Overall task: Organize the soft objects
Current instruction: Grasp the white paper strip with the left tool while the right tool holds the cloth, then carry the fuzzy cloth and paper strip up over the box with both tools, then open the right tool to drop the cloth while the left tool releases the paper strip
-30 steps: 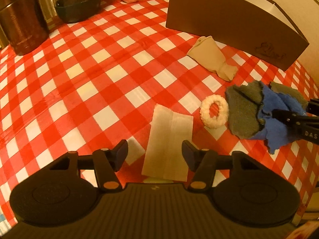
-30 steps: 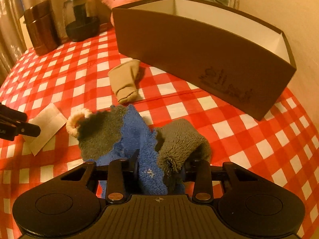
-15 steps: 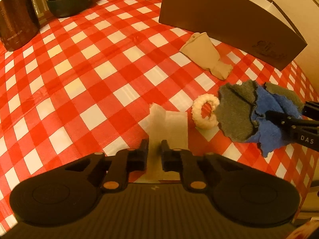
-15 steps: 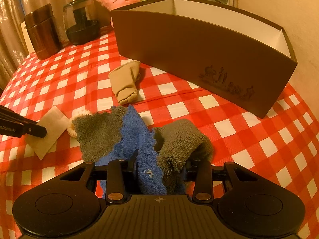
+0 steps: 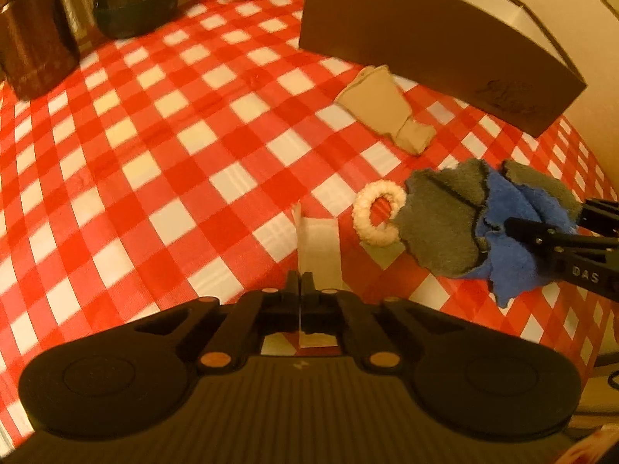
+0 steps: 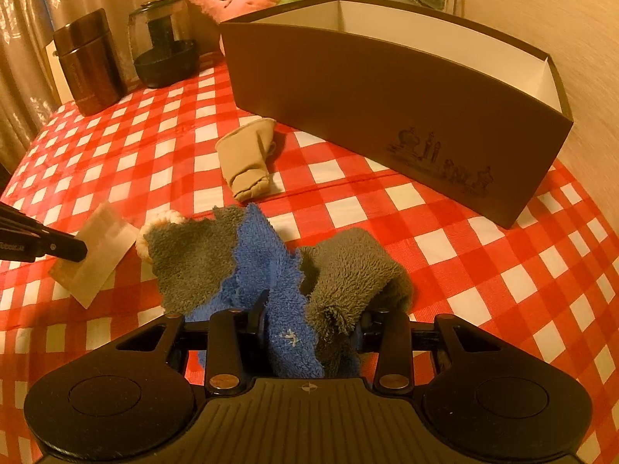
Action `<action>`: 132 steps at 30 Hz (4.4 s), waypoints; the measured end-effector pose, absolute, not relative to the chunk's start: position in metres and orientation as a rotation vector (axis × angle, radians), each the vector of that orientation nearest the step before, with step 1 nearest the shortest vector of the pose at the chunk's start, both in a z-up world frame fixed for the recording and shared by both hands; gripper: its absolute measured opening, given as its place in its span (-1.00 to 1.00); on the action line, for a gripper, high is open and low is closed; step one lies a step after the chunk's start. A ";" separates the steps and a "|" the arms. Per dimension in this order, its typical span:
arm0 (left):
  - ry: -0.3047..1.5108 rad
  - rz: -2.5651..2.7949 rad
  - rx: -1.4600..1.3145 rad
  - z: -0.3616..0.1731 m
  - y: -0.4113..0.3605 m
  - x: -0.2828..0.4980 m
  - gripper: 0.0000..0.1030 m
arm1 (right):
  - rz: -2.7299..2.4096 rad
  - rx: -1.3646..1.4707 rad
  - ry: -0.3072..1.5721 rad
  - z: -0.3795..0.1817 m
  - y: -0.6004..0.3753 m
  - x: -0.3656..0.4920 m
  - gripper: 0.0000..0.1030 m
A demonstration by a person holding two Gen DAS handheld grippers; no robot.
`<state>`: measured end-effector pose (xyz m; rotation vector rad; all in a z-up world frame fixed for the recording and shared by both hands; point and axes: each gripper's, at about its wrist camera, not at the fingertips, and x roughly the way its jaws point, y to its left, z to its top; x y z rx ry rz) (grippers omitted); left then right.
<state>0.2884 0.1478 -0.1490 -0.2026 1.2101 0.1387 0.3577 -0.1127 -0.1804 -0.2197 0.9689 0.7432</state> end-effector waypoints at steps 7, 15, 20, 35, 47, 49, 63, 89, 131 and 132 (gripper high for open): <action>1.231 0.144 -0.210 -0.160 0.142 0.292 -0.96 | 0.740 -0.209 0.973 -0.180 -0.116 0.357 -0.25; 1.191 0.152 -0.183 -0.146 0.140 0.286 -1.00 | 0.748 -0.198 0.957 -0.176 -0.123 0.356 -0.35; 1.155 0.169 -0.192 -0.129 0.143 0.279 -1.00 | 0.739 -0.175 0.932 -0.162 -0.133 0.357 -0.39; 1.002 0.151 -0.160 -0.058 0.127 0.284 -1.00 | 0.702 -0.103 0.809 -0.093 -0.175 0.370 -0.40; 0.891 0.092 -0.122 -0.016 0.106 0.324 -1.00 | 0.696 -0.087 0.681 -0.047 -0.190 0.395 -0.40; 0.869 0.081 -0.109 -0.008 0.101 0.335 -1.00 | 0.697 -0.089 0.658 -0.040 -0.189 0.403 -0.40; 0.801 0.013 -0.060 0.017 0.069 0.440 -1.00 | 0.676 -0.120 0.555 -0.026 -0.172 0.478 -0.40; 0.898 -0.046 -0.047 -0.037 0.045 0.566 -1.00 | 0.723 -0.123 0.665 -0.090 -0.145 0.598 0.16; 0.951 0.010 -0.042 -0.048 0.056 0.555 -0.25 | 0.698 -0.077 0.752 -0.090 -0.167 0.584 0.41; 0.953 0.011 -0.046 -0.046 0.056 0.551 -0.25 | 0.698 -0.074 0.753 -0.089 -0.168 0.580 0.41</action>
